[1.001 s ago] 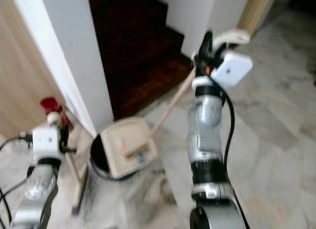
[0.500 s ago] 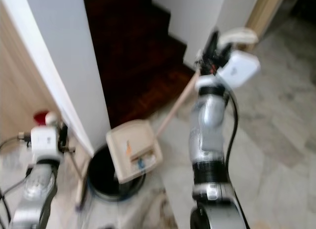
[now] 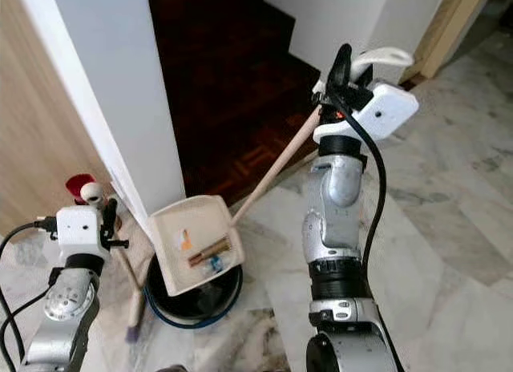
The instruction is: Sweep floor
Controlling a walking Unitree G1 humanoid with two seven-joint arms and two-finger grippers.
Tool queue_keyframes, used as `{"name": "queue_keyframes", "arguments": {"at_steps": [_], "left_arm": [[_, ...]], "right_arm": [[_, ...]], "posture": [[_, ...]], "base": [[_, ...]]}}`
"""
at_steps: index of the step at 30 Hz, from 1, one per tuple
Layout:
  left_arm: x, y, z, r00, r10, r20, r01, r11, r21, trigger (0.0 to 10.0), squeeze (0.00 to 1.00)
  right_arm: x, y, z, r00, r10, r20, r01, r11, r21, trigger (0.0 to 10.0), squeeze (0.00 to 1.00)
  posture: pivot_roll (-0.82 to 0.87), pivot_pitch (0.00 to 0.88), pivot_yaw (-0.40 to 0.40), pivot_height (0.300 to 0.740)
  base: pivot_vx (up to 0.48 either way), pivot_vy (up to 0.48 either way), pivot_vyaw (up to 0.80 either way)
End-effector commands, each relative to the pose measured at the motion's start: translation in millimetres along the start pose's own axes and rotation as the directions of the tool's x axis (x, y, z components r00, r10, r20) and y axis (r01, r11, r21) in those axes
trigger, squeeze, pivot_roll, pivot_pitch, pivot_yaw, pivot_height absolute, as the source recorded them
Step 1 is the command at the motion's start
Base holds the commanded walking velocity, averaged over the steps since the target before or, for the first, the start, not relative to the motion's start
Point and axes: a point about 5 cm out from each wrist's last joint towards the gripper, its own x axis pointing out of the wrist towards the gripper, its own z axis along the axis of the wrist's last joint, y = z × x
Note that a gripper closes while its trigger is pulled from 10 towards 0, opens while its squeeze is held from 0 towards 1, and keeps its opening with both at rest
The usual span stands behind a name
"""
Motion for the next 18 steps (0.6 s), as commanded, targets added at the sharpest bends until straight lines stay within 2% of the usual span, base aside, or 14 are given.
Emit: {"name": "queue_keyframes", "arguments": {"at_steps": [1, 4, 6, 10, 18], "left_arm": [[0.5, 0.0, 5.3, 0.999, -0.004, 0.038, 0.004, 1.000, 0.010, 10.0, 0.00], [0.1, 0.0, 5.1, 0.999, -0.004, 0.038, 0.003, 1.000, 0.009, 10.0, 0.00], [0.1, 0.0, 5.1, 0.999, -0.004, 0.038, 0.003, 1.000, 0.009, 10.0, 0.00], [-1.0, -1.0, 4.2, 0.999, -0.008, 0.037, 0.008, 1.000, 0.010, 10.0, 0.00], [-2.1, -1.4, 3.6, 0.999, -0.012, 0.037, 0.012, 1.000, 0.016, 10.0, 0.00]], "right_arm": [[6.7, 7.4, 23.4, 0.993, 0.020, 0.119, -0.022, 1.000, 0.019, 10.0, 0.00], [3.1, 16.4, 26.4, 0.988, 0.057, 0.140, -0.059, 0.998, 0.014, 10.0, 0.00], [3.1, 16.4, 26.4, 0.988, 0.057, 0.140, -0.059, 0.998, 0.014, 10.0, 0.00], [-6.4, 40.5, 35.5, 0.967, 0.160, 0.199, -0.160, 0.987, -0.019, 10.0, 0.00], [-16.2, 55.2, 48.3, 0.948, 0.182, 0.262, -0.188, 0.982, -0.003, 10.0, 0.00]], "posture": [[0.12, 0.102, -0.036, 0.740], [0.12, 0.104, -0.037, 0.740], [0.12, 0.104, -0.037, 0.740], [0.12, 0.107, -0.039, 0.740], [0.12, 0.110, -0.042, 0.740]], "base": [[0.000, 0.000, 0.00], [0.000, 0.000, 0.00], [0.000, 0.000, 0.00], [0.000, 0.000, 0.00], [0.000, 0.000, 0.00]]}}
